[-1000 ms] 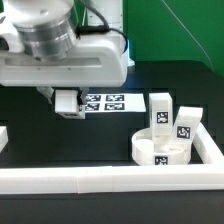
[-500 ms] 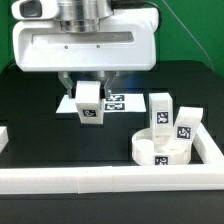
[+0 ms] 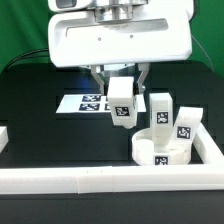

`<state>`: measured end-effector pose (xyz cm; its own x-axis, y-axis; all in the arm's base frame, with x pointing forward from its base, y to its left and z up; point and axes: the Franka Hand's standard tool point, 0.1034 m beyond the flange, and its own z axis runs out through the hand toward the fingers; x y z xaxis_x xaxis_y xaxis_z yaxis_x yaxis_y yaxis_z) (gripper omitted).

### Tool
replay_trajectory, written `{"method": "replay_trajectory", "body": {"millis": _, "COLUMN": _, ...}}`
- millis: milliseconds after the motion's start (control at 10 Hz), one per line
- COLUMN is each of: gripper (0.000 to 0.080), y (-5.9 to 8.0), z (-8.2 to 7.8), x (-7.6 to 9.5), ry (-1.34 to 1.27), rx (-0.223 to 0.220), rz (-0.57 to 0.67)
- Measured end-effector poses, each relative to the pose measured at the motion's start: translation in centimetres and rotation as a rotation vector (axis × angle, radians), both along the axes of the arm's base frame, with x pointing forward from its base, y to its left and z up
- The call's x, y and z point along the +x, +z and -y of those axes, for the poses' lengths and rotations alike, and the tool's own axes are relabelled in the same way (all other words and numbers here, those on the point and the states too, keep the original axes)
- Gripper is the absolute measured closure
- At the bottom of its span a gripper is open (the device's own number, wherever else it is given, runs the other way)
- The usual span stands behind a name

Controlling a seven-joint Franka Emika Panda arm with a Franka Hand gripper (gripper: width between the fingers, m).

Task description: Assemble stool

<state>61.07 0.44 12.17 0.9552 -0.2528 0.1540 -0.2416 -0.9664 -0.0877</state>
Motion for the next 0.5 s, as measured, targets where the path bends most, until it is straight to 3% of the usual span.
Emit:
{"method": "replay_trajectory", "body": {"millis": 200, "gripper": 0.0463, "y": 0.0, "z": -0.4, "x": 0.2, "ry": -0.028, "rx": 0.006, "rz": 0.024}}
{"method": "replay_trajectory", "body": {"millis": 400, "gripper": 0.0463, "y": -0.5, "z": -2.9, "x": 0.2, "ry": -0.071, "rx": 0.05, "rz": 0.082}}
{"method": "replay_trajectory", "body": {"millis": 500, "gripper": 0.0463, "y": -0.4, "z": -3.2, "x": 0.5, "ry": -0.083, "rx": 0.063, "rz": 0.1}}
